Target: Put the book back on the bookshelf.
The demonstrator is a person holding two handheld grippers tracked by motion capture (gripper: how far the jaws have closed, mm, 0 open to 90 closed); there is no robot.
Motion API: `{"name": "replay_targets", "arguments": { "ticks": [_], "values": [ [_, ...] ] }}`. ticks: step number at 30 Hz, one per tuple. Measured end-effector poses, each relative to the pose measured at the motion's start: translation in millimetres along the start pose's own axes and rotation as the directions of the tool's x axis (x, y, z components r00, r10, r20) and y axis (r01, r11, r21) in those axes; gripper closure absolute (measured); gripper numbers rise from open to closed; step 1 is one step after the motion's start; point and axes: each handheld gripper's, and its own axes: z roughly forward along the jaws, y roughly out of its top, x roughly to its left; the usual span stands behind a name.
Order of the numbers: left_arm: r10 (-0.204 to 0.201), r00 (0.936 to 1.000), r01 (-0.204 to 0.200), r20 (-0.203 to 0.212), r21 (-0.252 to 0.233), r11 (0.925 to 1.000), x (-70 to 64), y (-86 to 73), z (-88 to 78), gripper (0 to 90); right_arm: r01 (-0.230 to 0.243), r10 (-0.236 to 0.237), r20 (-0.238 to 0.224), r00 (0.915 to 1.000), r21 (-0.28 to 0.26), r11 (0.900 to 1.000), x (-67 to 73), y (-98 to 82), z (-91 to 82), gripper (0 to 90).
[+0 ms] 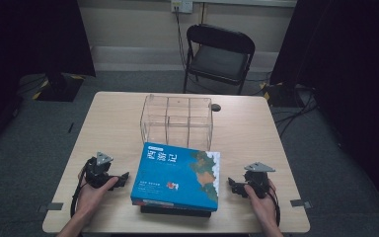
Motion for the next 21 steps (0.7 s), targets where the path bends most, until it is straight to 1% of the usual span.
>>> {"name": "replay_targets", "arguments": {
  "ticks": [4, 6, 8, 9, 10, 11, 12, 13, 14, 15, 16, 17, 18, 19, 20, 21],
  "values": [
    [0.003, 1.0000, -0.002, -0.006, 0.011, 0.9999, -0.3, 1.5, -0.1, 0.0, -0.001, 0.001, -0.001, 1.0000, 0.000, 1.000, 0.0, 0.0, -0.1, 12.2],
    [0.002, 1.0000, -0.002, -0.006, 0.025, 0.9997, -0.7, 2.5, -2.1, 1.9, -0.004, 0.004, 0.003, 1.0000, 0.000, 1.000, 0.3, -0.1, -0.2, 12.3],
    [-0.001, 1.0000, 0.001, 0.000, 0.029, 0.9996, -1.9, 3.6, -4.3, 6.4, -0.011, 0.011, 0.005, 0.9999, 0.001, 1.000, 1.3, -0.7, -1.0, 12.3],
    [0.010, 0.9999, -0.010, 0.007, 0.035, 0.9994, -2.2, 4.2, -5.9, 10.6, -0.010, 0.010, 0.005, 0.9999, 0.000, 1.000, 1.6, -1.0, -1.2, 12.4],
    [0.010, 0.9999, -0.010, 0.007, 0.035, 0.9994, -2.2, 4.2, -5.9, 15.2, -0.013, 0.013, 0.002, 0.9999, 0.000, 1.000, 1.8, -0.9, -1.7, 13.1],
    [0.010, 0.9999, -0.010, 0.012, 0.033, 0.9994, -3.5, 4.9, -7.3, 15.2, -0.013, 0.013, 0.002, 0.9999, 0.000, 1.000, 1.8, -0.9, -1.7, 13.1],
    [0.016, 0.9997, -0.017, 0.016, 0.044, 0.9989, -3.3, 5.9, -8.9, 18.8, -0.011, 0.011, -0.013, 0.9999, 0.006, 1.000, 2.0, 0.2, -2.2, 14.0],
    [0.002, 0.9994, -0.004, 0.034, 0.043, 0.9991, -3.4, 6.3, -10.3, 18.3, 0.000, 0.000, -0.029, 0.9996, 0.015, 1.000, 2.0, 1.3, -3.0, 15.4],
    [-0.019, 0.9983, 0.016, 0.055, 0.041, 0.9990, -3.6, 7.0, -14.2, 19.0, -0.006, 0.007, -0.054, 0.9985, 0.013, 1.000, 2.1, 3.3, -5.6, 18.4],
    [-0.029, 0.9972, 0.027, 0.069, 0.036, 0.9990, -4.2, 7.6, -17.0, 20.3, -0.006, 0.005, -0.062, 0.9980, -0.001, 1.000, 2.5, 4.6, -8.0, 22.2],
    [-0.029, 0.9972, 0.027, 0.069, 0.036, 0.9990, -4.2, 7.6, -17.0, 22.4, -0.006, 0.005, -0.062, 0.9980, -0.001, 1.000, 2.5, 4.6, -8.0, 22.2],
    [-0.039, 0.9954, 0.038, 0.087, 0.016, 0.9992, -4.4, 8.6, -21.8, 24.1, -0.003, -0.001, -0.081, 0.9967, -0.046, 0.999, 1.9, 9.8, -15.1, 26.9],
    [-0.047, 0.9939, 0.048, 0.100, -0.012, 0.9988, -4.9, 10.0, -27.9, 24.5, -0.007, 0.002, -0.090, 0.9959, -0.054, 0.998, 1.3, 12.6, -17.6, 27.5],
    [-0.047, 0.9939, 0.048, 0.100, -0.012, 0.9988, -4.9, 10.0, -27.9, 26.1, -0.007, 0.002, -0.090, 0.9959, -0.054, 0.998, 1.3, 12.6, -17.6, 27.5],
    [-0.054, 0.9903, 0.058, 0.128, -0.029, 0.9979, -5.0, 11.2, -32.2, 26.1, -0.008, 0.001, -0.102, 0.9948, -0.064, 0.998, 0.5, 15.4, -20.2, 29.2],
    [-0.049, 0.9867, 0.056, 0.155, -0.040, 0.9976, -5.3, 12.0, -35.4, 30.4, -0.017, 0.004, -0.125, 0.9921, -0.101, 0.995, -2.0, 24.7, -28.4, 31.3]
  ]
}}
